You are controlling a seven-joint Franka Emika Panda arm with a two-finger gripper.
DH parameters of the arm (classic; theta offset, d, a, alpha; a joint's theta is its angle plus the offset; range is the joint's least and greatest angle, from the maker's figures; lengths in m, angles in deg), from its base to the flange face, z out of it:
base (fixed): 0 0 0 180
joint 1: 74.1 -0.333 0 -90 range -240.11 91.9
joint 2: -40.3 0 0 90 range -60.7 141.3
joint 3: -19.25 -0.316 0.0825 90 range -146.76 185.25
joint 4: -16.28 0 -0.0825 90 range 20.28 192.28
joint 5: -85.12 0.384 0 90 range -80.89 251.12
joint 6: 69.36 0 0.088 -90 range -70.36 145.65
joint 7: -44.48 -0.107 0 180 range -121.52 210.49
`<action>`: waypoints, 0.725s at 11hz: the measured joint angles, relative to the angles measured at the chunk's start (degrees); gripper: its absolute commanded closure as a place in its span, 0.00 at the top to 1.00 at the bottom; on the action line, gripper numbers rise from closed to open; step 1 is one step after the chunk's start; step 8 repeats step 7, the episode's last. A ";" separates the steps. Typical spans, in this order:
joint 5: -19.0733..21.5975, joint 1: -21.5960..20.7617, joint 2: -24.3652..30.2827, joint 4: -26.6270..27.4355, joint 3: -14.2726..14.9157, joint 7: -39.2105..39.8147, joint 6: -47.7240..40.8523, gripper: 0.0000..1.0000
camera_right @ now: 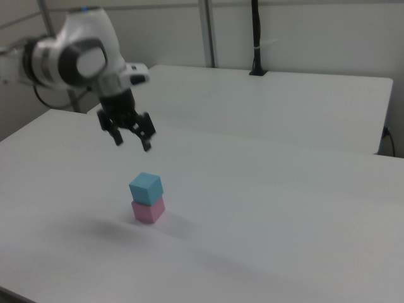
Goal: Put blue cube on pink cube
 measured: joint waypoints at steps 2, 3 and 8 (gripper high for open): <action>0.00 3.75 0.33 -9.88 -5.69 0.00 -14.03 1.00; -0.01 5.56 0.24 -11.74 -7.56 0.00 -14.88 1.00; 0.07 9.27 -3.21 -16.08 -8.97 0.00 -14.89 1.00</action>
